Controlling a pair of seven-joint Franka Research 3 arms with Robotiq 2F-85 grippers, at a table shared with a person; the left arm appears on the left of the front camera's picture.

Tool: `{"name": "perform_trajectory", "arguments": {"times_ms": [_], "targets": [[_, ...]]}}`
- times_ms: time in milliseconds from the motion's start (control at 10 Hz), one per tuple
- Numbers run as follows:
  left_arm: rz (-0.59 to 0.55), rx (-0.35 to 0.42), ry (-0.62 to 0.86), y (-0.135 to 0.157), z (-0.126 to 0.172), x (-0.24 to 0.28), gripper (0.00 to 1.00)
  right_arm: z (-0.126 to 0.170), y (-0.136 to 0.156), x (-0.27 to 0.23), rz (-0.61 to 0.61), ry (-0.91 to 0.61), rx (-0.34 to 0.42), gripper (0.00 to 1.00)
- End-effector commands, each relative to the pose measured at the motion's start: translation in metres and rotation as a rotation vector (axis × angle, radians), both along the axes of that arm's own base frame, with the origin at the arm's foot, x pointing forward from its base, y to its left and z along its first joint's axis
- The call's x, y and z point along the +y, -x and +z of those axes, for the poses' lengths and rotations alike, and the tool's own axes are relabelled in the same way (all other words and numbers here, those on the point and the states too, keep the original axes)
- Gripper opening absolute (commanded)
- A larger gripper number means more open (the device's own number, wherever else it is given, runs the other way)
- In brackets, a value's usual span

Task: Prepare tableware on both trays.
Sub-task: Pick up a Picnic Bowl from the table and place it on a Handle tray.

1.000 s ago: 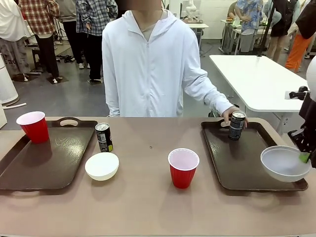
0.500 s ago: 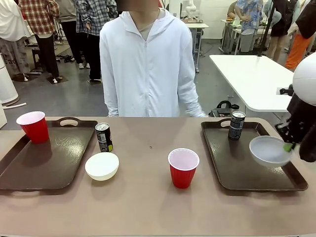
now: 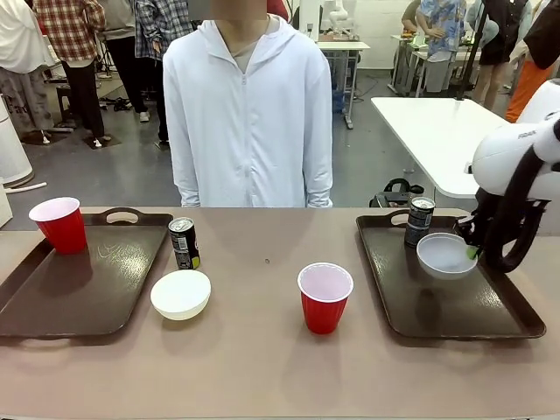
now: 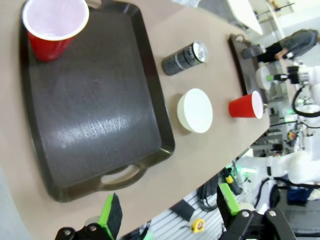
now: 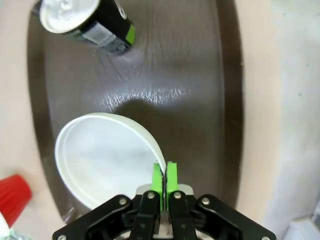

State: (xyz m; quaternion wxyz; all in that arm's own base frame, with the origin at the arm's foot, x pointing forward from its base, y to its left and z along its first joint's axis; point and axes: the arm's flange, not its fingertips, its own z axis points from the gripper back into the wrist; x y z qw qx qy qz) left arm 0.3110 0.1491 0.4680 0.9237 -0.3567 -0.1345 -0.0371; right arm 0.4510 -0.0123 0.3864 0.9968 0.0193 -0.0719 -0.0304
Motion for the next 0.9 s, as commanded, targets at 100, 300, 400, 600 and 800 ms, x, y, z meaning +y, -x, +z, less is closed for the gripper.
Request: {"name": "perform_trajectory", "arguments": {"times_ms": [100, 300, 400, 600, 800], "targets": [[0.006, 0.001, 0.009, 0.0, 0.001, 0.001, 1.0, -0.006, -0.015, 0.003, 0.001, -0.048, 0.042, 0.04], [0.006, 0.001, 0.009, 0.0, 0.001, 0.001, 1.0, -0.011, -0.019, 0.002, -0.005, -0.047, 0.066, 0.04], [0.006, 0.001, 0.009, 0.0, 0.001, 0.001, 1.0, -0.012, -0.022, 0.001, -0.016, -0.045, 0.066, 0.04], [0.006, 0.001, 0.009, 0.0, 0.001, 0.001, 1.0, -0.018, -0.028, -0.001, -0.027, -0.039, 0.079, 0.04], [0.006, 0.001, 0.009, 0.0, 0.001, 0.001, 1.0, -0.021, -0.03, -0.004, -0.033, -0.034, 0.097, 0.62]]}}
